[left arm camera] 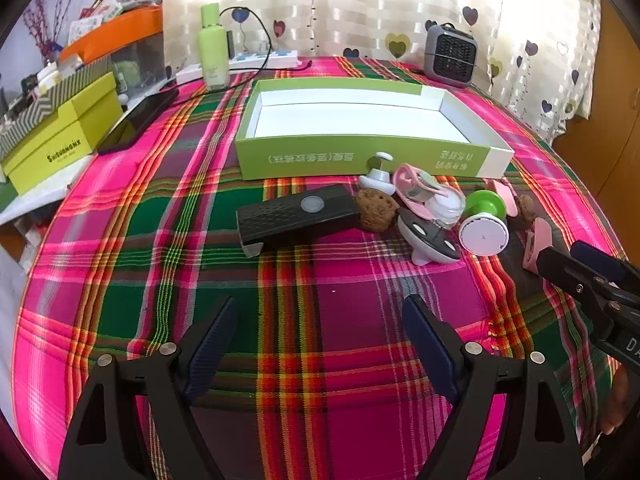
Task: Organize objects
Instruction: 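Move the right tool toward the pink clip while the left tool approaches the black rectangular device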
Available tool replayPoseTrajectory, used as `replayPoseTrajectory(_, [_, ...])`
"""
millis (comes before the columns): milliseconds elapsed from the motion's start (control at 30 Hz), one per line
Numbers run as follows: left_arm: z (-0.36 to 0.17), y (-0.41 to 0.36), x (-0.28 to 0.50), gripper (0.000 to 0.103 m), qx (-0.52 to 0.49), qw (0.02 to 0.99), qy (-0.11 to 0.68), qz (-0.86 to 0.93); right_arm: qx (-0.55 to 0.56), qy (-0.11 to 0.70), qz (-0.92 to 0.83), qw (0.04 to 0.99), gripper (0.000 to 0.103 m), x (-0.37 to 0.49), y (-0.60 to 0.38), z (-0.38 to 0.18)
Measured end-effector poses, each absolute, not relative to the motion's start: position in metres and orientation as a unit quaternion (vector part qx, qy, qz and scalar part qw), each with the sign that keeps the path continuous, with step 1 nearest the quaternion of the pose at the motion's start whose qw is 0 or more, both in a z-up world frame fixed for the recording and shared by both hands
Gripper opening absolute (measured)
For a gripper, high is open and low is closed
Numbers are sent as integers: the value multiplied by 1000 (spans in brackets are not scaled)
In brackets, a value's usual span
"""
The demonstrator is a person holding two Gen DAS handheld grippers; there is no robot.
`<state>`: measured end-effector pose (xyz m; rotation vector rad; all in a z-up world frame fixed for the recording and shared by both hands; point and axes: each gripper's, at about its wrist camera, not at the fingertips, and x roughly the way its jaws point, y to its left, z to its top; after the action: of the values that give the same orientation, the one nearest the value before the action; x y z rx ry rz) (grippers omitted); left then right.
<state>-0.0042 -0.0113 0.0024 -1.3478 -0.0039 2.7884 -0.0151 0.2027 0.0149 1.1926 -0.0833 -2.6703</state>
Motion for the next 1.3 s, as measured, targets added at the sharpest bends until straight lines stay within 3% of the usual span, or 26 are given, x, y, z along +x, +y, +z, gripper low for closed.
replayPoseTrajectory(833, [19, -34, -5, 83, -402, 13, 1, 916, 403, -33, -910, 96, 75, -25, 199, 14])
replayPoseTrajectory(1100, [35, -58, -16, 83, -372, -1, 7, 928, 423, -36, -902, 84, 54, -34, 199, 7])
replayPoseTrajectory(1300, [41, -60, -23, 83, -360, 22, 22, 932, 425, -10, -901, 84, 33, -34, 196, 7])
